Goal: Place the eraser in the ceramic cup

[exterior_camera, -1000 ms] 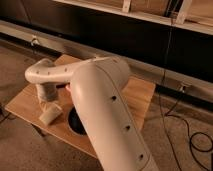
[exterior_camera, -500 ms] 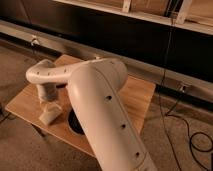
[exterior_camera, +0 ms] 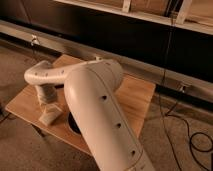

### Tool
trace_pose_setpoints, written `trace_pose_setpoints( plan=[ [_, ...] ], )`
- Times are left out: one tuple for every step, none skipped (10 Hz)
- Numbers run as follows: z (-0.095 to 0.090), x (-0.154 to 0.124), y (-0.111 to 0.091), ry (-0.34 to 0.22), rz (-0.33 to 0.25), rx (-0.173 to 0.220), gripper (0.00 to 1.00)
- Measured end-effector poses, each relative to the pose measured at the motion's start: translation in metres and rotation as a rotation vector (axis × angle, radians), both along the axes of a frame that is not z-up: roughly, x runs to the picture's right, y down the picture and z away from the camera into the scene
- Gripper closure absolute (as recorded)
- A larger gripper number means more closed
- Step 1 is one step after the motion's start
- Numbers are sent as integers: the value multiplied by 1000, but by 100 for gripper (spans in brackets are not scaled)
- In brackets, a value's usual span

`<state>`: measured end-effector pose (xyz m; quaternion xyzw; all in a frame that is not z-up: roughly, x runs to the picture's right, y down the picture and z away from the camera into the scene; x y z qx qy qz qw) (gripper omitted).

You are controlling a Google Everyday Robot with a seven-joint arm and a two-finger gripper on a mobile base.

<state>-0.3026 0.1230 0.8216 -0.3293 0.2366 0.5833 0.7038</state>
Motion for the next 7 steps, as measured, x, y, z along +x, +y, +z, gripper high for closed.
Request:
trace_pose_setpoints(
  plan=[
    [0,-1,0,-2,-1,-4,38],
    [1,-2,1,-3,-1,-8,46],
    [2,-3,1,-4,1,-12,58],
    [3,-3,1,-4,3,-13,66],
    [3,-4,2,-4,6,-16,78],
    [4,-5,2,-6,8,-17,91],
    [5,-5,2,-6,10,-18,97]
  ],
)
